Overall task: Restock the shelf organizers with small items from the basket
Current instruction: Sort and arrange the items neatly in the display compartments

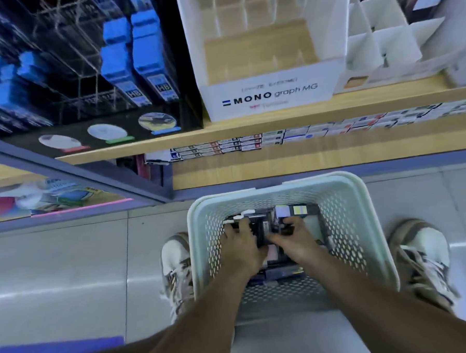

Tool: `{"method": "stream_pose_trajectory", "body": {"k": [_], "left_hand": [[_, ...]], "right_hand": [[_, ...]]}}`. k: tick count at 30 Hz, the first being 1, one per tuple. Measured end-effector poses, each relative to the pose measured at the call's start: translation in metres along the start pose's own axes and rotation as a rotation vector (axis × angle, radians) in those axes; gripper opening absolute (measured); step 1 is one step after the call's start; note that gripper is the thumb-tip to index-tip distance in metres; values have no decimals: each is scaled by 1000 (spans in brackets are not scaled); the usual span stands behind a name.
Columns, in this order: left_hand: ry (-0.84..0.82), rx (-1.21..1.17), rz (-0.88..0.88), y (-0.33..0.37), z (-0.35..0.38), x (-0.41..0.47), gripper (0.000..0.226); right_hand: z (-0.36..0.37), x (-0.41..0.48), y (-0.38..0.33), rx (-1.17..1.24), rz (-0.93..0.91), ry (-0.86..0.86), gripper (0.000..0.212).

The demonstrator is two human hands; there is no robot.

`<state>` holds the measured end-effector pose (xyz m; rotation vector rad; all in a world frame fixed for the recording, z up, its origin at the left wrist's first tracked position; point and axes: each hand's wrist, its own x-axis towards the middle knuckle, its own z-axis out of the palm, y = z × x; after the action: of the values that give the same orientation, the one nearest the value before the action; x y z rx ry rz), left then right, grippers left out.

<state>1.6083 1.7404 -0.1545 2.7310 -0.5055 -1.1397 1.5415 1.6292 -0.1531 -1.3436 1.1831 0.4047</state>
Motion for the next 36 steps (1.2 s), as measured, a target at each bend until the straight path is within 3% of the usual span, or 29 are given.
{"method": "stream_pose_trajectory", "body": {"k": [4, 9, 10, 13, 15, 16, 20, 24, 30, 32, 36], "left_hand": [[-81, -172, 27, 2, -1, 2, 67], [-170, -562, -39, 4, 3, 1, 18], [-175, -650, -66, 0, 4, 0, 19], [-181, -906, -139, -6, 2, -1, 24], [-163, -1052, -178, -5, -6, -3, 20], [-155, -1089, -176, -3, -12, -4, 17], [-129, -1184, -158, 6, -35, -10, 11], [-99, -1253, -160, 13, -47, -17, 6], [-16, -1263, -140, 20, -56, -36, 15], [18, -1271, -141, 22, -61, -42, 7], [-11, -1395, -145, 28, -73, -55, 11]], "right_hand": [[2, 4, 4, -23, -31, -11, 52], [-5, 6, 6, 48, -21, -86, 27], [-7, 6, 5, 64, -18, -105, 31], [-16, 3, -1, 82, 40, -115, 75], [-23, -2, -6, 77, 38, -130, 85], [-26, -3, -8, 68, 45, -137, 84], [-31, -12, -13, 134, 54, -114, 26], [-36, -26, -21, 303, 50, -135, 30], [-43, -47, -32, 555, 48, -123, 15], [-46, -53, -34, 620, 76, -130, 12], [-51, -63, -38, 761, 123, -232, 8]]}}
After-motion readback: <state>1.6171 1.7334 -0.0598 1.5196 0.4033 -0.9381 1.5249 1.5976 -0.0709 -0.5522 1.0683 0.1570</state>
